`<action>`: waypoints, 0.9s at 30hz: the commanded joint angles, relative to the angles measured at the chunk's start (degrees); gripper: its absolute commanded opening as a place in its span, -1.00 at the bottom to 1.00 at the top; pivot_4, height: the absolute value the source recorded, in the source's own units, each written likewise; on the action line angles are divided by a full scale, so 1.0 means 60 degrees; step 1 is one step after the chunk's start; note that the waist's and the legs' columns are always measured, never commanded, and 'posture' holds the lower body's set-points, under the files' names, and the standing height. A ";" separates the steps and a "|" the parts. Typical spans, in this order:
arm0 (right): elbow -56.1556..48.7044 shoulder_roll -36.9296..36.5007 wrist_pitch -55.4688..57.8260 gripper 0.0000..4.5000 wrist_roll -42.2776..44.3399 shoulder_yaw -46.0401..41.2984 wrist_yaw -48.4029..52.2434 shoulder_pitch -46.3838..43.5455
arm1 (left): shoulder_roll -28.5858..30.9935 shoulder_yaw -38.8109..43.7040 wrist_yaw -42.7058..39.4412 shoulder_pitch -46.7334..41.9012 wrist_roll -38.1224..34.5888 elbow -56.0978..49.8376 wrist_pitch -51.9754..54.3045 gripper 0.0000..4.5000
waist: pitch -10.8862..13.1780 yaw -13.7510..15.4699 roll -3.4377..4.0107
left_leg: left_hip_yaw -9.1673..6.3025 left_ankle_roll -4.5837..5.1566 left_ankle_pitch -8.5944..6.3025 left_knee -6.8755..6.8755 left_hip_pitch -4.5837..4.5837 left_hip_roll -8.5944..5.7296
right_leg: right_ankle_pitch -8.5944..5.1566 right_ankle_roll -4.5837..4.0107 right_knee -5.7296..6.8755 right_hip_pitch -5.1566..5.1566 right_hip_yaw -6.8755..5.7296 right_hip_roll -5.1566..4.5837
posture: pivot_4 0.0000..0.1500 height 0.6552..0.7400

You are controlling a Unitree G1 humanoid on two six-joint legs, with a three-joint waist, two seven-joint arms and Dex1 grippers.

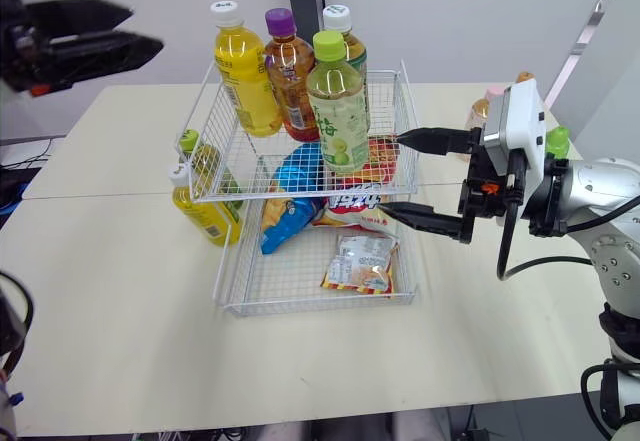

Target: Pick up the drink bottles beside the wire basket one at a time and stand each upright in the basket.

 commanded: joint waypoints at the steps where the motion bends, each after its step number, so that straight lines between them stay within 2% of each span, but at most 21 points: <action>1: -0.0300 0.0153 -0.0232 1.00 0.0200 -0.0091 0.0085 -0.0115 | 0.0715 0.1325 -0.0047 0.1258 0.0164 -0.0280 -0.0558 0.98 | 0.0000 0.0011 0.0000 | -0.0001 0.0000 0.0000 0.0000 0.0000 0.0000 | 0.0000 -0.0001 0.0000 0.0001 -0.0001 0.0000 | 1.00 1.00; 6: -0.0508 0.0350 -0.0248 1.00 0.0311 -0.0011 0.0113 -0.0020 | 0.0728 0.3443 0.0080 0.3603 0.0244 -0.0400 -0.0923 0.98 | 0.0000 0.0063 0.0000 | -0.0003 0.0000 0.0000 0.0001 0.0002 0.0001 | 0.0000 -0.0002 -0.0002 0.0001 -0.0001 -0.0003 | 1.00 1.00; 10: -0.0960 0.0423 -0.0160 1.00 0.0397 0.0102 -0.0067 0.0089 | -0.0031 0.4731 0.0190 0.5785 0.0235 -0.1133 -0.1045 0.98 | -0.0004 0.0142 0.0006 | 0.0002 0.0000 -0.0001 0.0001 0.0004 0.0000 | 0.0001 -0.0002 -0.0007 0.0003 0.0005 -0.0014 | 1.00 1.00; 14: -0.1333 0.0400 -0.0033 1.00 0.0404 0.0244 -0.0182 0.0192 | -0.0995 0.5211 0.0529 0.7350 0.0030 -0.2044 -0.1220 0.98 | -0.0006 0.0217 0.0003 | 0.0002 -0.0001 -0.0001 0.0002 0.0011 0.0009 | 0.0003 -0.0006 -0.0005 0.0006 0.0003 -0.0044 | 1.00 1.00; 18: -0.1781 0.0212 0.0245 1.00 0.0586 0.0285 -0.0270 0.0347 | -0.1755 0.4958 0.1205 0.7819 -0.0285 -0.2951 -0.1145 0.98 | -0.0014 0.0289 -0.0012 | -0.0004 -0.0002 -0.0001 0.0003 0.0011 0.0014 | 0.0010 -0.0017 -0.0013 0.0009 -0.0004 -0.0044 | 1.00 1.00; 24: -0.2581 -0.0057 0.0947 1.00 0.1107 0.0173 -0.1022 0.0705 | -0.3190 0.3888 0.3134 0.7254 -0.0973 -0.4508 -0.0825 0.98 | -0.0016 0.0309 -0.0013 | 0.0001 -0.0002 -0.0001 0.0007 0.0011 0.0008 | 0.0014 -0.0016 -0.0012 0.0013 -0.0004 -0.0059 | 1.00 1.00; 27: -0.2867 -0.0138 0.1115 1.00 0.1342 0.0075 -0.1352 0.0836 | -0.3507 0.3510 0.3751 0.7002 -0.1169 -0.4710 -0.0765 0.98 | -0.0017 0.0292 -0.0014 | 0.0002 -0.0001 -0.0002 0.0008 0.0011 0.0009 | 0.0016 -0.0016 -0.0010 0.0013 -0.0005 -0.0053 | 1.00 1.00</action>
